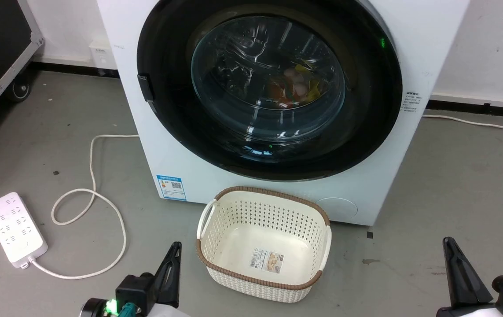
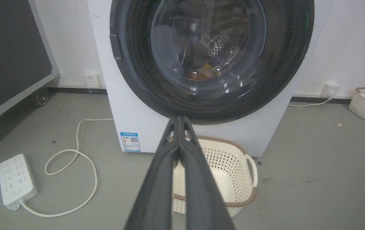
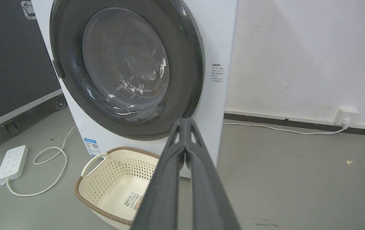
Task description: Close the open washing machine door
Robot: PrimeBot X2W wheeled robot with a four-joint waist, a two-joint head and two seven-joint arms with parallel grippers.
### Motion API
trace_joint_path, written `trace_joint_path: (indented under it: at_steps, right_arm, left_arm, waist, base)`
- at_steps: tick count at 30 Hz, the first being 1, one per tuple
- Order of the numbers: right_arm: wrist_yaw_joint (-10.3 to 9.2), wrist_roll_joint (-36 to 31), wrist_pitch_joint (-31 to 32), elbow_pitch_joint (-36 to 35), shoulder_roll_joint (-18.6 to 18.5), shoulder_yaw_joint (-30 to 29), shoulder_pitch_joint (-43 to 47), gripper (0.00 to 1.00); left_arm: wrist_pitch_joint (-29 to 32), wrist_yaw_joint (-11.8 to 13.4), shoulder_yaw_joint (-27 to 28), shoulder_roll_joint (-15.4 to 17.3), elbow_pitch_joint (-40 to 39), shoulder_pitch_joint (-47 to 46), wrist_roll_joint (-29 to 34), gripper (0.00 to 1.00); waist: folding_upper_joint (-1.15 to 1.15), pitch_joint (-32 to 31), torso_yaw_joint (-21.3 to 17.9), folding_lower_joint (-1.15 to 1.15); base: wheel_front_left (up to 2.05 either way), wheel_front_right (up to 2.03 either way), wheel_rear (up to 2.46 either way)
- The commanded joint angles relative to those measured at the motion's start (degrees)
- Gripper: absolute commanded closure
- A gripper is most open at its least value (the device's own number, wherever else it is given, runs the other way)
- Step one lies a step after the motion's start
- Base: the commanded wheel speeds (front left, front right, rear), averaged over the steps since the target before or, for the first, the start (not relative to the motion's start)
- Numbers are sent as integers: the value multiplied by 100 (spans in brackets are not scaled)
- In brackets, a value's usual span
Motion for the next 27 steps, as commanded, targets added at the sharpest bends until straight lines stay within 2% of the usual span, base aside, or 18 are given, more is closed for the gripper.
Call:
trace_joint_path:
  at_steps: [1,27]
  right_arm:
    - [1,-34,40,-18,5,25,-82,100]
    - [2,-136,326,-46,13,190,-219,100]
  left_arm:
    - [26,18,39,-15,-43,-14,51,100]
    - [330,49,254,-39,-290,-34,201,100]
  waist:
    - [0,3,-2,0]
    - [0,51,-38,0]
  base:
    - [0,0,0]
    - [0,0,0]
